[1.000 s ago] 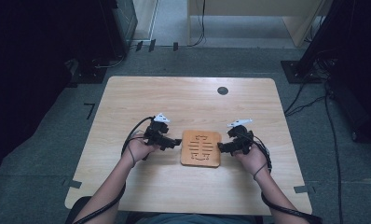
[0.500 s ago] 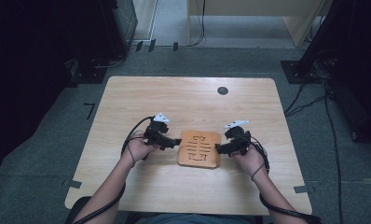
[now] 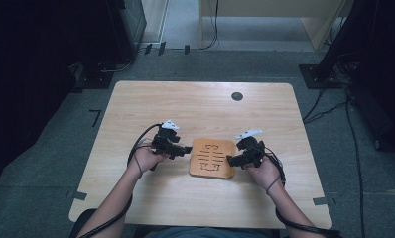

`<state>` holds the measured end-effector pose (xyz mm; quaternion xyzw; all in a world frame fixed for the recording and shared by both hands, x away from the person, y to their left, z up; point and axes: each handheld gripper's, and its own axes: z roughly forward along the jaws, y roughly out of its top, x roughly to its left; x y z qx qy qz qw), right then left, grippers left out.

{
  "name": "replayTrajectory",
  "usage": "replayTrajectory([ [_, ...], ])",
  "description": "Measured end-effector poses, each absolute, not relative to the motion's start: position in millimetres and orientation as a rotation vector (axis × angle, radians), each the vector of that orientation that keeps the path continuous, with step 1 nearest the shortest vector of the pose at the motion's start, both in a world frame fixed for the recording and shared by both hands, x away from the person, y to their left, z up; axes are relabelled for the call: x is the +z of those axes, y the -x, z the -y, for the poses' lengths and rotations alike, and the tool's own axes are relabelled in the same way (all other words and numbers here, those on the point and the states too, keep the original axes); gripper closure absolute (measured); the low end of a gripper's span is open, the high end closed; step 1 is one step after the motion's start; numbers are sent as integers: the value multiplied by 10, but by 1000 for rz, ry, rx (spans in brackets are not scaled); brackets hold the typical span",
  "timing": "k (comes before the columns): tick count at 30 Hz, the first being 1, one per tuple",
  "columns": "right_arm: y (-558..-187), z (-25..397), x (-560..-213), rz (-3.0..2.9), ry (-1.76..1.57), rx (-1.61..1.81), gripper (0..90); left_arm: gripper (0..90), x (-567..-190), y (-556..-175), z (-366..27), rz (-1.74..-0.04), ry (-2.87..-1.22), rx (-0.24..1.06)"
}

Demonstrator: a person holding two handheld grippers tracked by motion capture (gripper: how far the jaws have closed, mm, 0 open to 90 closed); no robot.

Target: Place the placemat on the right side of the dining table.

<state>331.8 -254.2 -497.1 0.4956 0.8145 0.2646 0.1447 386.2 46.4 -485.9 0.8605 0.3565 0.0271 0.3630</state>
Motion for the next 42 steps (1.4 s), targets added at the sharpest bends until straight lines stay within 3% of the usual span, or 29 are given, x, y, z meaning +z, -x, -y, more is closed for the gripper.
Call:
replayTrajectory([
  [17, -3321, 2570, -4974, -2341, -1417, 727, 72, 252, -4858, -3852, -457, -918, -2217, 57],
  [35, -3356, 2427, -4976, -2327, -1397, 732, 72, 392, -4849, -3810, -382, -915, -2242, 16],
  [42, -3371, 2354, -4979, -2320, -1388, 734, 73, 396, -4866, -3801, -362, -903, -2260, 29],
])
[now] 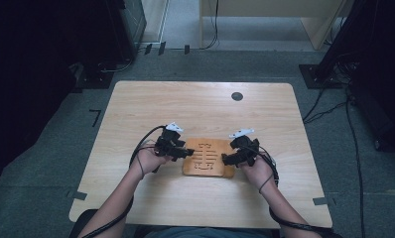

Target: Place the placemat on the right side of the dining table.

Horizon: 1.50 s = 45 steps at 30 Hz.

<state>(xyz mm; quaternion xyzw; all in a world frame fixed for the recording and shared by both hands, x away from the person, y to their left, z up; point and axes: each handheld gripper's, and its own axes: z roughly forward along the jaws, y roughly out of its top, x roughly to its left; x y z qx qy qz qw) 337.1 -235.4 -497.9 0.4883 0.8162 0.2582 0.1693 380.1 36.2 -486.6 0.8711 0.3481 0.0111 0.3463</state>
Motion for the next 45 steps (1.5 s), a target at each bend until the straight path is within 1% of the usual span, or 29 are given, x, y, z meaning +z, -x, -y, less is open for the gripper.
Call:
replayTrajectory([
  [2, -3374, 2337, -4978, -2317, -1385, 731, 73, 397, -4866, -3803, -366, -905, -2262, 37],
  [4, -3379, 2324, -4980, -2315, -1379, 734, 73, 418, -4862, -3810, -375, -917, -2267, 39],
  [8, -3381, 2289, -4982, -2317, -1387, 740, 72, 460, -4860, -3821, -375, -955, -2242, -8],
  [11, -3382, 2283, -4975, -2319, -1380, 739, 73, 467, -4860, -3813, -364, -941, -2250, -8],
  [13, -3383, 2288, -4971, -2318, -1383, 743, 89, 468, -4861, -3809, -362, -933, -2255, -4],
  [14, -3385, 2309, -4949, -2317, -1406, 745, 190, 468, -4859, -3808, -363, -927, -2261, -3],
  [15, -3391, 2320, -4943, -2320, -1418, 747, 172, 468, -4857, -3807, -364, -927, -2263, -4],
  [23, -3377, 2332, -4884, -2334, -1394, 773, 194, 469, -4841, -3770, -354, -907, -2294, -10],
  [32, -3357, 2301, -4825, -2339, -1387, 796, 183, 451, -4896, -3758, -332, -899, -2330, -8],
  [45, -3377, 2270, -4746, -2368, -1441, 775, 177, 432, -4908, -3761, -328, -904, -2311, -15],
])
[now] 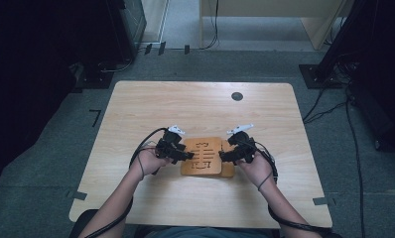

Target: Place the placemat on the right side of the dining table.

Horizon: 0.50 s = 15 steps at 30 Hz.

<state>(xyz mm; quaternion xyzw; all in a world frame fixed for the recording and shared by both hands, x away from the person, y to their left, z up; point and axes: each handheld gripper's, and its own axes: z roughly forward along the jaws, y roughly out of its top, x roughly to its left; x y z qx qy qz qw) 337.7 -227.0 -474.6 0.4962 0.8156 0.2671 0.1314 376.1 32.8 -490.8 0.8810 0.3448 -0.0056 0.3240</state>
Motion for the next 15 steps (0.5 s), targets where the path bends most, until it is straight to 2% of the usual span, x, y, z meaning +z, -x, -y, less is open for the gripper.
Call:
replayTrajectory([
  [7, -3452, 2210, -4690, -2378, -1597, 721, 184, 427, -4914, -3751, -311, -898, -2312, 6],
  [15, -3491, 2083, -4635, -2387, -1612, 732, 221, 423, -4921, -3729, -281, -880, -2318, 39],
])
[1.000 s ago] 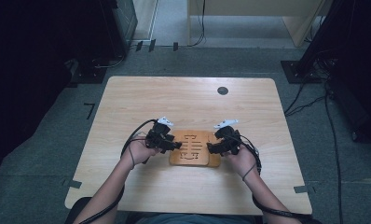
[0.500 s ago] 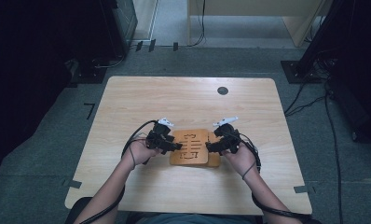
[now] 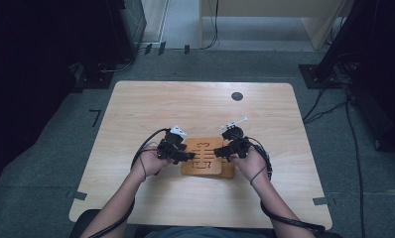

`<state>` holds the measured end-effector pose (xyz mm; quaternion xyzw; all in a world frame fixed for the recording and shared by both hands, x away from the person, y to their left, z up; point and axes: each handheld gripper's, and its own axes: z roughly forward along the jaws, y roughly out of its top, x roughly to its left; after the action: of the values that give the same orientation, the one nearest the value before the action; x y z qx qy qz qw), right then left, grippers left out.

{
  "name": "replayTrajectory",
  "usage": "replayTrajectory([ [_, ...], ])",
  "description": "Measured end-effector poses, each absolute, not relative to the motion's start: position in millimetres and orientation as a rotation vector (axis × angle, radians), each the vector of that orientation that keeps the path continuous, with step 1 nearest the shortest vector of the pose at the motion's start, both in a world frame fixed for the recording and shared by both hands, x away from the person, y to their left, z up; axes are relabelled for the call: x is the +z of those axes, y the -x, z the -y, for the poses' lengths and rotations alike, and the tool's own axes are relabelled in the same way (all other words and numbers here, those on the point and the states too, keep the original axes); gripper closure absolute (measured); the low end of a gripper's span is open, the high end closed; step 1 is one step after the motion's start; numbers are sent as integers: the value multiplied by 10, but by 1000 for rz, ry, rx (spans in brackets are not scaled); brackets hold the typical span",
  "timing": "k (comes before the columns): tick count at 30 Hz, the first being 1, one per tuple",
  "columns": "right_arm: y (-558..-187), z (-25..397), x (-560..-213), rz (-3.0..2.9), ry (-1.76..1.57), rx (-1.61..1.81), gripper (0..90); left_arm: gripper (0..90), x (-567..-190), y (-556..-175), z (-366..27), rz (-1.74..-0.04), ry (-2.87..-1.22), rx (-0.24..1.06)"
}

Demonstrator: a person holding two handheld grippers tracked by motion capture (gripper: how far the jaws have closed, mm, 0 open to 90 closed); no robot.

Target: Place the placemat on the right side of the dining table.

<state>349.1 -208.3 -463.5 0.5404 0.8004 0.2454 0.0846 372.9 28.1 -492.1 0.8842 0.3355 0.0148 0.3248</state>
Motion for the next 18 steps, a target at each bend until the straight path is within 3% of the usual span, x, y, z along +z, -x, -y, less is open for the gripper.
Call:
replayTrajectory([
  [18, -3539, 1953, -4686, -2405, -1796, 697, 274, 423, -4917, -3734, -282, -874, -2326, 37],
])
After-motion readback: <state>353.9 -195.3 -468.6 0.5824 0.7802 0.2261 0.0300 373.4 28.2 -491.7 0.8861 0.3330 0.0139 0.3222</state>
